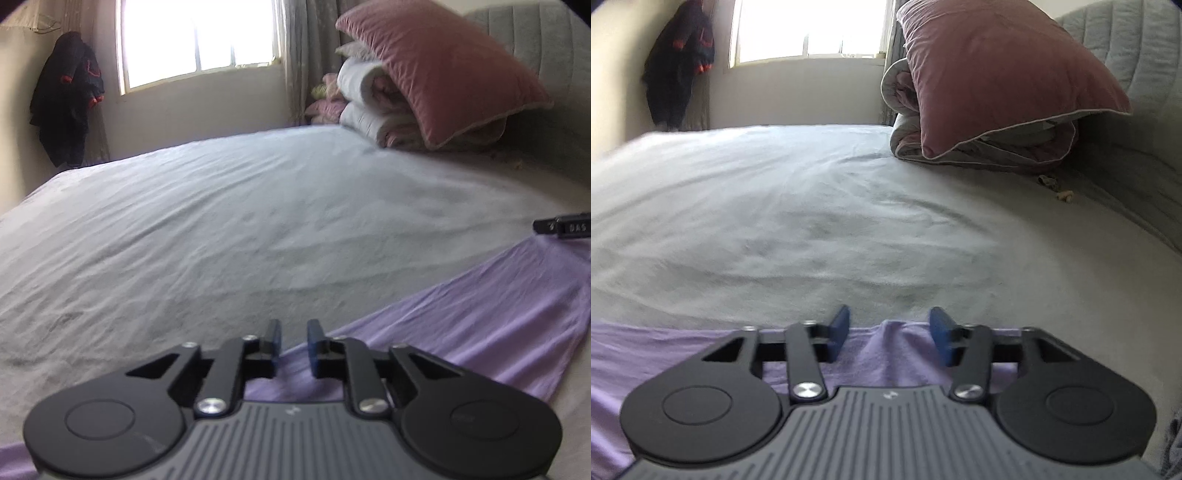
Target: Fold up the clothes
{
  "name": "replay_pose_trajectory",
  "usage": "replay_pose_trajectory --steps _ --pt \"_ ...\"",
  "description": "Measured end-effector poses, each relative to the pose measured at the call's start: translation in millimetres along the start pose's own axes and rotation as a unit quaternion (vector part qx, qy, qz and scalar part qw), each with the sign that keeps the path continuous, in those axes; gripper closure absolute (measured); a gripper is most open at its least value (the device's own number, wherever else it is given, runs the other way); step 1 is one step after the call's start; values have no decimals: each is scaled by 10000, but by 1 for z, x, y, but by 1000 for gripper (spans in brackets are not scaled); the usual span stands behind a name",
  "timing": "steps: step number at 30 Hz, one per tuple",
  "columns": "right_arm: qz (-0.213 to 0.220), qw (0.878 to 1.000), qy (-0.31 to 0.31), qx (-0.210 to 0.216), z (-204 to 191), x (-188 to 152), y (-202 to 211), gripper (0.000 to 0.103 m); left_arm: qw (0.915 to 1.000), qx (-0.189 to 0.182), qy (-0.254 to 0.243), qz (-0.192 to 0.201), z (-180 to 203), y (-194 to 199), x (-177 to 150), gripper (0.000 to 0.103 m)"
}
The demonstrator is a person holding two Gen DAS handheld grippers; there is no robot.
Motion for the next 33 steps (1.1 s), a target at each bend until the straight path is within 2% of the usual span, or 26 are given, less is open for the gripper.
replay_pose_trajectory --steps 1,5,10,11,13,16,19,21,23,26,28,29,31,33 --pt "3 10000 -43 -7 3 3 4 49 9999 -87 8 57 2 3 2 78" --pt "-3 9993 -336 -151 23 11 14 48 9987 -474 -53 177 18 11 11 74" --pt "-533 9978 -342 -205 31 -1 3 45 9930 -1084 -394 250 50 29 25 72" --pt "-589 9971 -439 -190 34 -2 2 42 9906 -1240 -527 226 58 34 26 72" --pt "-700 9954 -634 -159 38 -4 0 40 9836 -1576 -876 109 73 47 23 63" --pt "-744 9940 -790 -110 46 -4 3 36 9677 -1937 -1609 -97 96 69 3 62" --pt "-843 9943 -563 -323 53 -6 4 34 9560 -1904 -2187 -435 111 73 -23 63" --pt "-985 9932 -445 -426 59 -11 3 34 9569 -1850 -2182 -504 112 68 -31 63" --pt "-1084 9913 -623 -407 71 -15 1 34 9605 -1822 -2046 -494 110 63 -34 65" --pt "-1083 9883 -998 -396 88 -17 3 34 9659 -1809 -1816 -372 107 57 -31 78" --pt "-1054 9872 -1148 -329 92 -16 4 34 9671 -1834 -1721 -381 107 53 -32 90" --pt "-1043 9868 -1199 -306 94 -16 5 34 9676 -1855 -1663 -399 107 50 -32 91" --pt "-1041 9872 -1167 -320 92 -17 4 34 9678 -1923 -1571 -424 107 48 -30 101" --pt "-1026 9876 -1135 -340 91 -17 3 34 9661 -2047 -1523 -403 106 53 -28 101"
Point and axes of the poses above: each gripper's, at about its wrist camera, not at the fingertips, and y roughly against the way its jaws point, z to its right, x to its top, the point moved 7 cm from there along -y, roughly the way its jaws point, and after that the axes turned 5 degrees about -y, right-handed, at the moved point
